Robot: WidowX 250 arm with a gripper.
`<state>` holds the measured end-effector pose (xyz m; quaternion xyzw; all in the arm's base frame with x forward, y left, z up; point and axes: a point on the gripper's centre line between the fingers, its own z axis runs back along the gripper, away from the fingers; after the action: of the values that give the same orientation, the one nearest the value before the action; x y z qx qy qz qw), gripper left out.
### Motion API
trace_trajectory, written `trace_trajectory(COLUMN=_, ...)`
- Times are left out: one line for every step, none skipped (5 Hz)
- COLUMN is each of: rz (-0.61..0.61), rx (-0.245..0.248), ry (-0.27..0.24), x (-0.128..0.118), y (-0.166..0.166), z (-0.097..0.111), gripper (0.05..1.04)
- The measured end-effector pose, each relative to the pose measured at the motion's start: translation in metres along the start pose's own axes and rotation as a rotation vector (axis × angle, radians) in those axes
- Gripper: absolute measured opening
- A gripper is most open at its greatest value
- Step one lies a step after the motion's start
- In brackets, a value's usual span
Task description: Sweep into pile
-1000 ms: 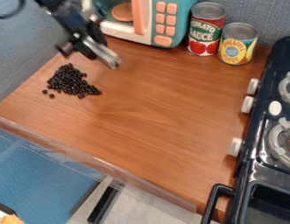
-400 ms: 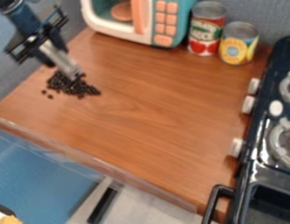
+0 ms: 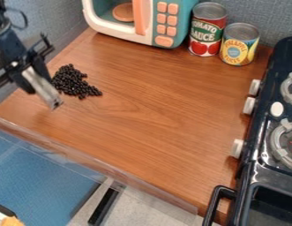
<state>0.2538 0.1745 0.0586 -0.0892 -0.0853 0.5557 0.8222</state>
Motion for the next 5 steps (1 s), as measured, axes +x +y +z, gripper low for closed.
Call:
trace_trajectory(rz=0.031, rx=0.058, ry=-0.017, x=0.004, y=0.018, z=-0.001, gripper=0.388)
trace_trajectory(rz=0.031, rx=0.11, ry=-0.018, x=0.005, y=0.032, z=-0.015, gripper=0.387)
trace_trajectory(rz=0.048, rx=0.117, ry=-0.02, x=0.006, y=0.034, z=-0.021, gripper=0.387)
trace_trajectory(rz=0.1, rx=0.127, ry=-0.004, x=0.005, y=0.036, z=-0.029, gripper=0.388)
trace_trajectory(rz=0.12, rx=0.134, ry=0.011, x=0.001, y=0.035, z=-0.031, gripper=0.387)
